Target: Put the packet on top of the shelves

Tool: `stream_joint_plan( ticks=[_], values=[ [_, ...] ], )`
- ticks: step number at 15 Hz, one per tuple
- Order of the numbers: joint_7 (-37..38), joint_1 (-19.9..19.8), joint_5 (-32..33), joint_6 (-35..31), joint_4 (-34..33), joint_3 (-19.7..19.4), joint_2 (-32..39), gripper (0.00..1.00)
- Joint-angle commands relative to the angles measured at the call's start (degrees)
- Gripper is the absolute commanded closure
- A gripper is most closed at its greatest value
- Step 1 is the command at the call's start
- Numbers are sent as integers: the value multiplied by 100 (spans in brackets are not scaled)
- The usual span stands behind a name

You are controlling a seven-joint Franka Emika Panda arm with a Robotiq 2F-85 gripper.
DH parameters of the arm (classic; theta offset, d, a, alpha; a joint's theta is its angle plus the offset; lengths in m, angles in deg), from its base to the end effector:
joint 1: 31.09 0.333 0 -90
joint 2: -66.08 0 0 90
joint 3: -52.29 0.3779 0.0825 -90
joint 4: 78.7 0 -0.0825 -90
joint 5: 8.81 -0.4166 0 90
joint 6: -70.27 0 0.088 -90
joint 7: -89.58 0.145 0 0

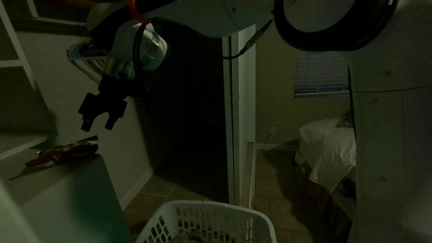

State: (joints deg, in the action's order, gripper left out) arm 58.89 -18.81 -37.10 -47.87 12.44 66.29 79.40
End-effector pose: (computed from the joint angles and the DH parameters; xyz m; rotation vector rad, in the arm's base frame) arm 0.6281 0.3371 0.5542 -2.4092 -1.0151 -0.3450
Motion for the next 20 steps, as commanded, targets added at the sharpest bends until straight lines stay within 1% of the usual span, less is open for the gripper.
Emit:
stream_joint_plan(
  ticks=[1,2,3,4,5,8,11,12,13,14,15,16,17,18,20],
  values=[
    [611,-80,-57,191,580,71,-613,0],
    [650,-82,-198,264,646,85,-670,0],
    [459,-105,-491,287,726,116,-733,0],
    [426,-105,-629,303,838,104,-803,0],
    [375,-98,-900,281,948,108,-861,0],
    [516,-62,-1099,403,1200,42,-994,0],
    [371,-53,-1307,412,1355,18,-975,0],
    [271,-65,-1467,404,1394,16,-964,7],
    [195,-70,-1593,387,1422,12,-964,28],
    [131,-75,-1711,382,1456,5,-971,32],
    [105,-79,-1813,344,1483,-6,-980,33],
    [32,-88,-1921,362,1492,-15,-982,39],
    [8,-103,-2007,407,1487,-31,-980,13],
    [-14,-111,-2053,425,1496,-42,-991,10],
    [-31,-130,-2103,457,1522,-69,-1046,0]
  ],
)
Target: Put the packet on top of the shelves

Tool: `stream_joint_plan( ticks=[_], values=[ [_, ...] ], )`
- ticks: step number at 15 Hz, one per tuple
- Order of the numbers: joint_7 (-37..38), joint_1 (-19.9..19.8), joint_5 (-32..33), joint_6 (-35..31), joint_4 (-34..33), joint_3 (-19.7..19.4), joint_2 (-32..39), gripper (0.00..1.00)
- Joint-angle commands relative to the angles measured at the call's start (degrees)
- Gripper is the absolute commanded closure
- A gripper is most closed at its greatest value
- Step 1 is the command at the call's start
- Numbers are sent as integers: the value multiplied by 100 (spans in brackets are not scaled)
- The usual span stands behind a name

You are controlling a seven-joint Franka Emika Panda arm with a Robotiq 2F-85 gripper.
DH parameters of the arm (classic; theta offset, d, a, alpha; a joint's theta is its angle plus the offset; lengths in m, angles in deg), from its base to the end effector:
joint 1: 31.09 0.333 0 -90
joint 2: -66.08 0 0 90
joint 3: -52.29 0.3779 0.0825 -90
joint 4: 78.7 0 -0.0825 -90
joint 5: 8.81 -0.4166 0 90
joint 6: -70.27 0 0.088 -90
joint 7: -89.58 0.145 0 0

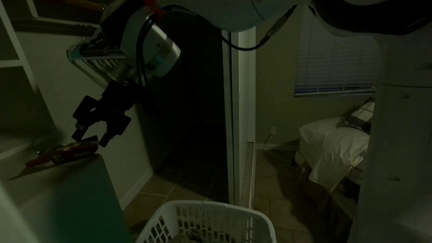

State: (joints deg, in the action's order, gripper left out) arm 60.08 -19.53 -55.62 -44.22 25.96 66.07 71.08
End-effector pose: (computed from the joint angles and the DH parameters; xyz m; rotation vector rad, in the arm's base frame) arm 0.5550 0.3346 0.5341 -2.2493 -0.7357 -0.1333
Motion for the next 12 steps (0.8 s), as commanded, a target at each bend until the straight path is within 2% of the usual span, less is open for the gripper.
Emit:
stream_joint_plan(
  ticks=[1,12],
  values=[
    [-218,-77,-285,180,196,-62,-267,0],
    [-572,-56,-483,1277,80,-128,-300,0]
  ],
)
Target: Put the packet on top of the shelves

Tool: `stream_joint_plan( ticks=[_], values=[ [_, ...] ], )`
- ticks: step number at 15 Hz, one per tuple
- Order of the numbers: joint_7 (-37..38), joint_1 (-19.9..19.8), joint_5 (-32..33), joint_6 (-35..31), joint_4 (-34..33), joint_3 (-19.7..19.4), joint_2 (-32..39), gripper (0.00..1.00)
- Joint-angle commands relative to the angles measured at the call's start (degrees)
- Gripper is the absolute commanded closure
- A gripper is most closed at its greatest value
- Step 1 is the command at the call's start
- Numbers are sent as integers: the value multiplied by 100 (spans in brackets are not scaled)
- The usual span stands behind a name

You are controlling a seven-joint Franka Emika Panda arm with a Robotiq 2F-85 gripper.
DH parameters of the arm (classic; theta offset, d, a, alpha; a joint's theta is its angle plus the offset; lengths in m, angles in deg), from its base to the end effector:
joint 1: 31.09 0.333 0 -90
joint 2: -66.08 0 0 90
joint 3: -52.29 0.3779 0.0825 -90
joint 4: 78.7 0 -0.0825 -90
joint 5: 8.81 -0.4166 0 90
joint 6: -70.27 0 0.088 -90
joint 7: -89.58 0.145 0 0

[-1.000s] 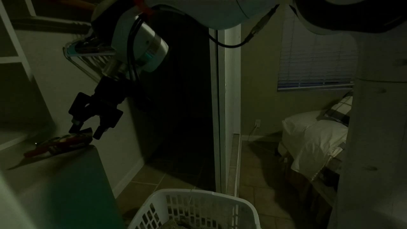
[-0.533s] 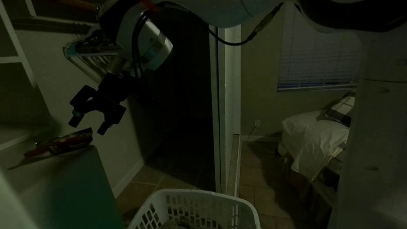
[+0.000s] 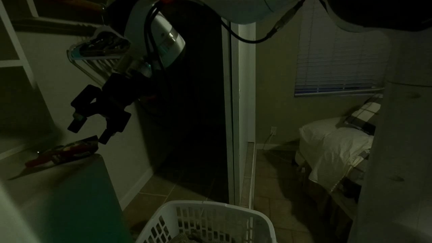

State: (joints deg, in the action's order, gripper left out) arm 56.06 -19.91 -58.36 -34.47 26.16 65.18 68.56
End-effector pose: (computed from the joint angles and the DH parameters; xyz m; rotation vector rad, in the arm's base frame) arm 0.5254 0.3304 0.5538 -2.1414 -0.8446 -0.0327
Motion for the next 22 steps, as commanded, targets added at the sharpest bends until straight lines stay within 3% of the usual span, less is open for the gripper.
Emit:
stream_joint_plan(
  ticks=[1,2,4,12,16,19,22],
  values=[
    [-187,-17,-202,362,49,-43,-35,0],
    [-196,-14,-194,386,39,-45,-25,25],
    [-241,-11,-223,402,24,-45,1,32],
    [-318,-35,-370,642,0,-79,40,91],
    [-443,-48,-672,644,23,-120,85,96],
    [-573,-52,-915,602,28,-139,118,90],
    [-716,-51,-1141,522,40,-147,123,92]
  ],
)
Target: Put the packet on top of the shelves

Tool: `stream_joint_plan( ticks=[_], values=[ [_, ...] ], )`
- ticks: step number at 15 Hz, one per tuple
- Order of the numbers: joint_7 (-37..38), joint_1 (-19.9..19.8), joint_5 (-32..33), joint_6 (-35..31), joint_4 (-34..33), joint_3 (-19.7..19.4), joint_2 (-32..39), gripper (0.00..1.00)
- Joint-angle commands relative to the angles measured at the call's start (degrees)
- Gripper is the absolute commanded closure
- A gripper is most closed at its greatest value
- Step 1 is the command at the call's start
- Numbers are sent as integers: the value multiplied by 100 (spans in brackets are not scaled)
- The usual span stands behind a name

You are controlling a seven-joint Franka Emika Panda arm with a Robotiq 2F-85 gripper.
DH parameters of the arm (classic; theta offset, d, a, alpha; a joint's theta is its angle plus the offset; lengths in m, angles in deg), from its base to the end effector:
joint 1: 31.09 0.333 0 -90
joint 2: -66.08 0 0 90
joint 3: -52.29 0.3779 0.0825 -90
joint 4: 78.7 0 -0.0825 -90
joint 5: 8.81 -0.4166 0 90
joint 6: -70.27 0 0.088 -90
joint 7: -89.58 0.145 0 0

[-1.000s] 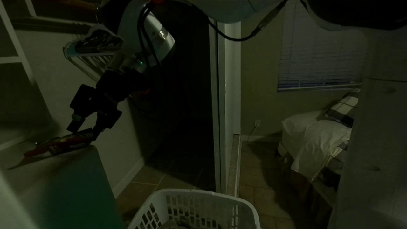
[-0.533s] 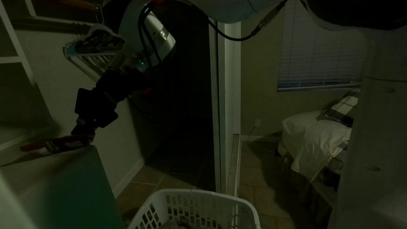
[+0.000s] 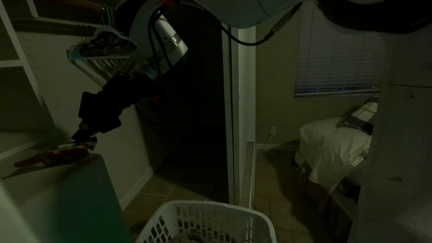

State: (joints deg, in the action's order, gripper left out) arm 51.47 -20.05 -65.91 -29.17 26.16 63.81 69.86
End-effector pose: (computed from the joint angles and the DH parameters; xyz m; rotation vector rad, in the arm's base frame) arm 0.5236 0.3311 0.5503 -1.9840 -0.8341 0.0156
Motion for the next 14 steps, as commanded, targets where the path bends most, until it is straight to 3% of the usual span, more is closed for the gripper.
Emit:
stream_joint_plan(
  ticks=[1,4,5,10,14],
  values=[
    [-405,-42,-565,-29,49,-11,-25,92],
    [-344,-13,-518,-5,11,-19,-1,91],
    [-234,-4,-377,72,-15,-18,40,69],
    [215,-32,104,-180,121,-87,-41,38],
    [32,-79,44,31,48,-121,44,10]
  ],
)
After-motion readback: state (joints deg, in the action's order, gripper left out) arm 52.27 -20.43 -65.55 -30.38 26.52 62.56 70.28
